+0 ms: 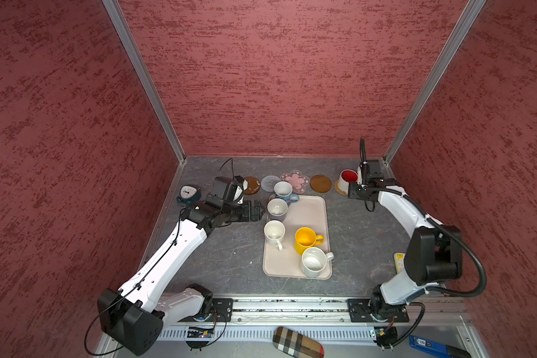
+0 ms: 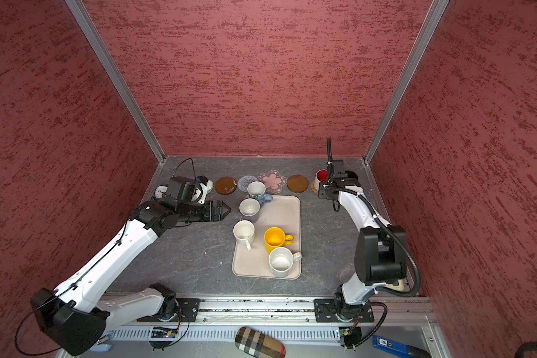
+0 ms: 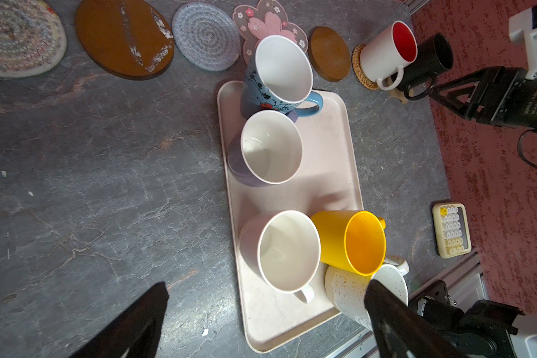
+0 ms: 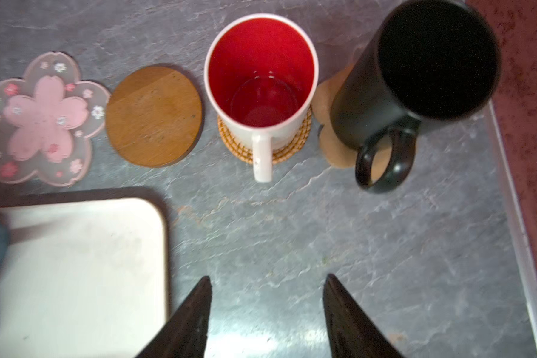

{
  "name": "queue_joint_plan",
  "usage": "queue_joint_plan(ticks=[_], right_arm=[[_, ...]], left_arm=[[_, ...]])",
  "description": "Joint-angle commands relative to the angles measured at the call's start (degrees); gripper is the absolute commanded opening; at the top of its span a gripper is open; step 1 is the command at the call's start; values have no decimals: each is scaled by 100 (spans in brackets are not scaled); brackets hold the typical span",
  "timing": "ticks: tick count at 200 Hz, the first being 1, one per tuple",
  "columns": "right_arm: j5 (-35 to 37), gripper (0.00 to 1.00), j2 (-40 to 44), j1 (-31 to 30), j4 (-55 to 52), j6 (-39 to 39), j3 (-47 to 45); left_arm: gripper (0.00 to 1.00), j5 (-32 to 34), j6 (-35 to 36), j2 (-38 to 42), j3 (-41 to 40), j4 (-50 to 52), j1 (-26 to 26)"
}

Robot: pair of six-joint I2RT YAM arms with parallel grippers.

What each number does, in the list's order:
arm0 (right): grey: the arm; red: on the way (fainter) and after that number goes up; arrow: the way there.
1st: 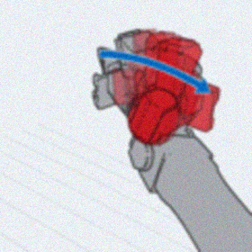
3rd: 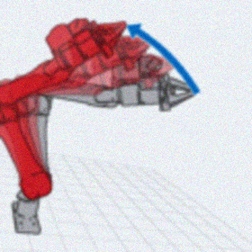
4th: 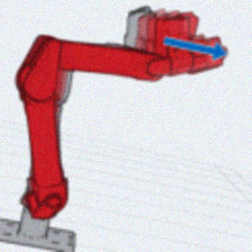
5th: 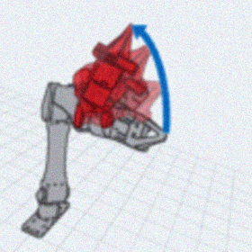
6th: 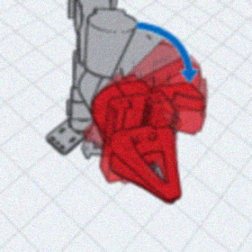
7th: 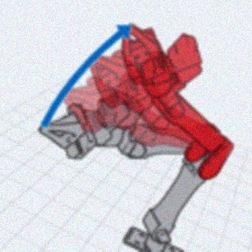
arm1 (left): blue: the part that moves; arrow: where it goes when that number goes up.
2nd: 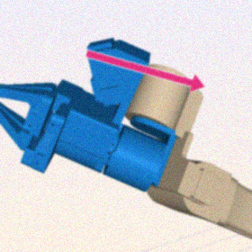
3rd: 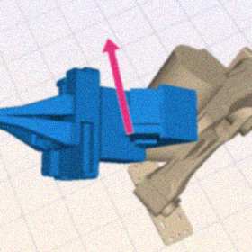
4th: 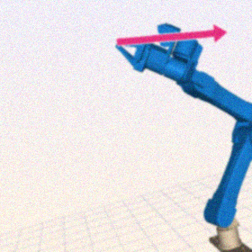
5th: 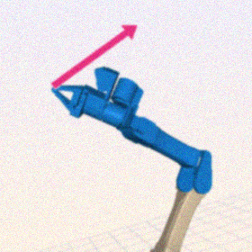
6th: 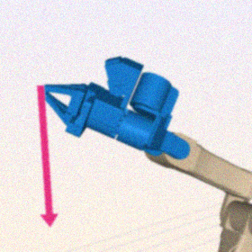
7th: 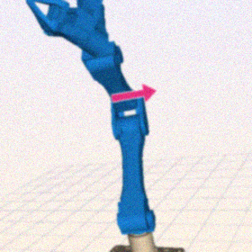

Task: Place cups on coasters
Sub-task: Place the cup on the coaster, then move the cup from the tray.

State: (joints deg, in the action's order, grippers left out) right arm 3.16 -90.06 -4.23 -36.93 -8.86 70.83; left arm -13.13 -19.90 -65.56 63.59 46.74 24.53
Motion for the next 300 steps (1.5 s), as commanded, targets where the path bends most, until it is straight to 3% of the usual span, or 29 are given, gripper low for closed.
queue_joint_plan(ticks=[1, 13, 47, 74, 177, 300], right_arm=[[-554, 44, 371, -245, -618, 20, -231], [-596, 44, 584, -467, -772, -88, -445], [-616, 57, 1334, -1103, -1014, -464, -955], [-855, 58, 1744, -1591, -1102, -671, -1181], [-641, 68, 2131, -3026, -1323, -1642, -2012], [-410, 68, 1409, -3225, -966, -1503, -1944]], left_arm=[[100, -122, -66, 73, -108, 72, 56], [100, -128, -89, 104, -143, 59, 91], [100, -145, -122, 190, -250, 11, 131], [100, -147, -93, 219, -343, -7, 139], [100, -234, -49, 182, -427, -139, 128], [100, -243, -44, 166, -432, -134, 113]])
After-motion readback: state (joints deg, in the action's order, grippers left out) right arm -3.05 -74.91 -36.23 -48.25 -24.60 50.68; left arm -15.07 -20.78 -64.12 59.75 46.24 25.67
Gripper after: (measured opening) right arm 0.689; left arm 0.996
